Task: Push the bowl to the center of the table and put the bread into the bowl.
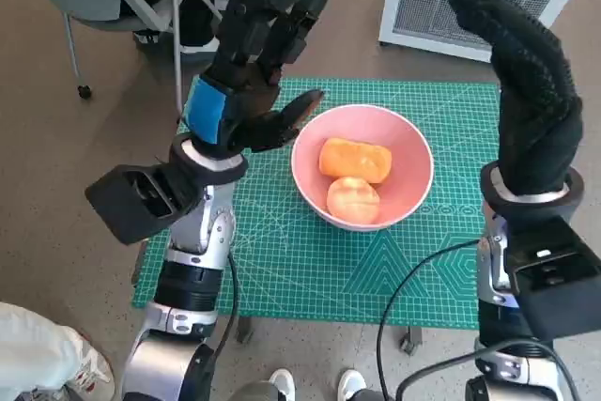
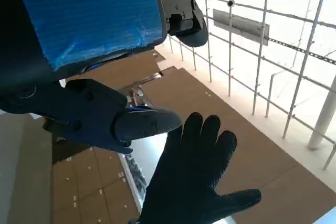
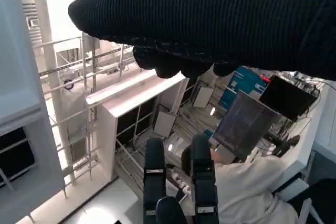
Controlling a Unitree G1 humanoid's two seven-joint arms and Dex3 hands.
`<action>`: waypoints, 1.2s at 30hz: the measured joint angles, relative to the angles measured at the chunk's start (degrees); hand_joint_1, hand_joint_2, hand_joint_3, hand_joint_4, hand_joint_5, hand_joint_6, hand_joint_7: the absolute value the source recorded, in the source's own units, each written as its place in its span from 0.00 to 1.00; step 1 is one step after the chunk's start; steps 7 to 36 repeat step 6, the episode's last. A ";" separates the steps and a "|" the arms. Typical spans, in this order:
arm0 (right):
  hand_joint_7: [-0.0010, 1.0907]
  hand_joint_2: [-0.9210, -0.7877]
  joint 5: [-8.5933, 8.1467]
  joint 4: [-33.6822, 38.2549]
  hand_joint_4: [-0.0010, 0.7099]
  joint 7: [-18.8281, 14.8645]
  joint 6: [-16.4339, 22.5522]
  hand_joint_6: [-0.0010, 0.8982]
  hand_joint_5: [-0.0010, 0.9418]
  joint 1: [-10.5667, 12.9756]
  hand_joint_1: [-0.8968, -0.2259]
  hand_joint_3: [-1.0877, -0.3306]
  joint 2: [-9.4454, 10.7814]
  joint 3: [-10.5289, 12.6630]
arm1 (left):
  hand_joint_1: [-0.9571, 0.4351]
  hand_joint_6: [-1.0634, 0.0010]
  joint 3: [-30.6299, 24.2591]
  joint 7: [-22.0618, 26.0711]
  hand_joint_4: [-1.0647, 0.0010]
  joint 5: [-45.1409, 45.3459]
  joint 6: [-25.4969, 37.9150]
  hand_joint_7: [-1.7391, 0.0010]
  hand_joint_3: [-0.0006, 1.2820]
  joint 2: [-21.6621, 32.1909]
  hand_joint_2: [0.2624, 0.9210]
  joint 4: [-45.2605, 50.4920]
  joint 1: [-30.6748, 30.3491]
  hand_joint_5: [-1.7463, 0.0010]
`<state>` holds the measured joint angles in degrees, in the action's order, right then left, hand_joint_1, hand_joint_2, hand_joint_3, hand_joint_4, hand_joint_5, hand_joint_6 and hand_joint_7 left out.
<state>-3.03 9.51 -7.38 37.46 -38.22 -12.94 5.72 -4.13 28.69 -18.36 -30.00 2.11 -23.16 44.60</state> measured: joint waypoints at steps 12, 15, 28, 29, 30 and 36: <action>0.64 0.00 -0.28 -0.49 0.41 -0.02 -0.86 0.03 0.00 -0.17 0.48 0.46 0.00 0.00 | 0.38 1.00 0.01 -0.40 0.79 0.00 0.07 0.56 0.34 -0.09 1.00 1.62 -0.51 0.97; 0.64 0.00 -0.28 -0.49 0.41 -0.02 -0.86 0.03 0.00 -0.17 0.48 0.46 0.00 0.00 | 0.38 1.00 0.01 -0.40 0.79 0.00 0.07 0.56 0.34 -0.09 1.00 1.62 -0.51 0.97; 0.64 0.00 -0.28 -0.49 0.41 -0.02 -0.86 0.03 0.00 -0.17 0.48 0.46 0.00 0.00 | 0.38 1.00 0.01 -0.40 0.79 0.00 0.07 0.56 0.34 -0.09 1.00 1.62 -0.51 0.97; 0.64 0.00 -0.28 -0.49 0.41 -0.02 -0.86 0.03 0.00 -0.17 0.48 0.46 0.00 0.00 | 0.38 1.00 0.01 -0.40 0.79 0.00 0.07 0.56 0.34 -0.09 1.00 1.62 -0.51 0.97; 0.64 0.00 -0.28 -0.49 0.41 -0.02 -0.86 0.03 0.00 -0.17 0.48 0.46 0.00 0.00 | 0.38 1.00 0.01 -0.40 0.79 0.00 0.07 0.56 0.34 -0.09 1.00 1.62 -0.51 0.97; 0.64 0.00 -0.28 -0.49 0.41 -0.02 -0.86 0.03 0.00 -0.17 0.48 0.46 0.00 0.00 | 0.38 1.00 0.01 -0.40 0.79 0.00 0.07 0.56 0.34 -0.09 1.00 1.62 -0.51 0.97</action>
